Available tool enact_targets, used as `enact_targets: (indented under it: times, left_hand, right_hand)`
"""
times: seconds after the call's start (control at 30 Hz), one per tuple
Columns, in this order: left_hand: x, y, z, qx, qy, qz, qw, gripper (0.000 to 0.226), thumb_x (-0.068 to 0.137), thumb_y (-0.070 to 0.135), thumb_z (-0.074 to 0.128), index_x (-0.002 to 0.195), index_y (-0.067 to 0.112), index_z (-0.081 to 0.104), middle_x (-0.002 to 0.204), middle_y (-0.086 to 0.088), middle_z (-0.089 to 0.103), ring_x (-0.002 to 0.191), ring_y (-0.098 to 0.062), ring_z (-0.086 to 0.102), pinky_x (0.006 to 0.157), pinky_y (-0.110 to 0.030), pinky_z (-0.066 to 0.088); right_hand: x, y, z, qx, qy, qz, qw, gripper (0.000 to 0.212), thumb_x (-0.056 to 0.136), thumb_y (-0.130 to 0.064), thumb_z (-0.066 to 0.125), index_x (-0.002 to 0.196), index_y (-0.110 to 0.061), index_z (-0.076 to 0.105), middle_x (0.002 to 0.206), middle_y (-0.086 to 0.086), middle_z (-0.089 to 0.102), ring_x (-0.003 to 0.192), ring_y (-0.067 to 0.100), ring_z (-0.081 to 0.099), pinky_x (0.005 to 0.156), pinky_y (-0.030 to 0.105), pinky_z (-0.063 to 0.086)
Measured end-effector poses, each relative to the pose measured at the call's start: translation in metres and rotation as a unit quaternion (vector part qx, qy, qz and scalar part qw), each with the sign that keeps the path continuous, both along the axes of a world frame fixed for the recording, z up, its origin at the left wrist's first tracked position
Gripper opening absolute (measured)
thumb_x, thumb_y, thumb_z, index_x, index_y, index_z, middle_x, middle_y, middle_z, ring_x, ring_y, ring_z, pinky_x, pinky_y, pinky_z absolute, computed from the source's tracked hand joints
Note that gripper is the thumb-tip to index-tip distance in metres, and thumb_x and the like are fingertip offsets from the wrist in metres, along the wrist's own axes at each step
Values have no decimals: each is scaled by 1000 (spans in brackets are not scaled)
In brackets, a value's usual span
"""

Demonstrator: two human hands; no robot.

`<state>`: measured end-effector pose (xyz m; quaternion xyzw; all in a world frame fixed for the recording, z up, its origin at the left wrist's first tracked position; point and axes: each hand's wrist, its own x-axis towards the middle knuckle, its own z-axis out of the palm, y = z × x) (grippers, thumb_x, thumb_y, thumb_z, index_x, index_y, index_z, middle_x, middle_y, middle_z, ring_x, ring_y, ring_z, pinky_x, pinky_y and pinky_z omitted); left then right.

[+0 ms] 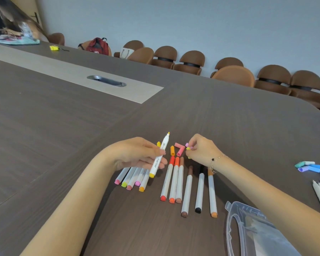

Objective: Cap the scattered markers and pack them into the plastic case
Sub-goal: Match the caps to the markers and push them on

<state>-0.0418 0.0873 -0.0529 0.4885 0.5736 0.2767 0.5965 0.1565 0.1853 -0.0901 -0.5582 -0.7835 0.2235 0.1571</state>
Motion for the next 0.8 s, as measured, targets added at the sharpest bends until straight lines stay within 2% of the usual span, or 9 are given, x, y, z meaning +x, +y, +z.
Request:
enact_targets:
  times: [0.1, 0.17, 0.3, 0.43, 0.5, 0.57, 0.6, 0.7, 0.8]
  left_hand:
    - [-6, 0, 1, 0, -22, 10, 1000, 26, 89, 21, 62, 110, 6, 67, 102, -8, 73, 94, -17, 70, 87, -27, 55]
    - [-3, 0, -1, 1, -2, 9, 1000, 25, 90, 20, 62, 109, 6, 68, 101, -7, 74, 95, -17, 70, 86, -26, 55]
    - [6, 1, -4, -6, 51, 4, 999, 22, 90, 21, 62, 106, 7, 68, 98, -6, 74, 91, -16, 71, 84, -25, 56]
    - [-3, 3, -6, 4, 56, 67, 996, 22, 89, 21, 63, 104, 6, 69, 92, -4, 75, 86, -13, 72, 77, -22, 58]
    - [-8, 5, -7, 10, 47, 110, 993, 21, 89, 21, 64, 103, 6, 69, 90, -5, 75, 85, -14, 72, 77, -23, 58]
    - [-10, 6, -8, 10, 34, 134, 990, 21, 89, 20, 64, 104, 6, 69, 91, -5, 75, 84, -15, 73, 74, -23, 59]
    - [-10, 6, -7, 8, 31, 135, 990, 21, 89, 19, 64, 105, 6, 68, 91, -5, 75, 84, -15, 73, 73, -23, 59]
    - [-12, 4, -7, 5, 17, 121, 992, 22, 89, 19, 63, 106, 5, 68, 95, -6, 75, 89, -16, 72, 79, -25, 58]
    - [-12, 3, -5, 4, 4, 117, 993, 23, 89, 19, 63, 107, 6, 68, 97, -8, 74, 91, -17, 71, 82, -26, 57]
  right_hand:
    - [2, 2, 2, -18, 80, -9, 997, 11, 90, -15, 57, 101, -19, 56, 91, 3, 65, 79, 11, 61, 70, 22, 51]
    - [3, 5, 3, -43, 111, -12, 993, 9, 91, -18, 58, 100, -19, 58, 91, 2, 64, 77, 8, 62, 64, 18, 50]
    - [7, 9, -5, -16, 44, -1, 999, 7, 88, -23, 64, 94, -20, 61, 91, -1, 66, 77, 6, 58, 58, 12, 41]
    - [3, 9, -14, 30, -10, 12, 999, 15, 86, -30, 66, 95, -19, 63, 95, 1, 65, 80, 9, 56, 59, 10, 40]
    - [-2, 9, -15, 54, -28, 17, 998, 18, 86, -33, 66, 95, -17, 66, 94, 1, 66, 85, 10, 57, 67, 15, 46]
    - [-8, 10, -14, 103, -31, 31, 994, 17, 88, -35, 63, 92, -19, 68, 87, -2, 67, 94, 8, 57, 85, 24, 48]
    - [-13, 9, -11, 121, -24, 44, 991, 18, 89, -36, 62, 93, -20, 68, 86, -4, 65, 93, 7, 57, 88, 24, 47]
    - [-32, 8, -3, 105, -4, 102, 989, 28, 89, -38, 61, 110, -21, 65, 94, -5, 54, 76, 3, 53, 70, 13, 41]
    - [-54, 13, -5, 73, -30, 151, 985, 41, 88, -44, 59, 122, -21, 62, 98, -6, 57, 89, 6, 50, 76, 19, 38]
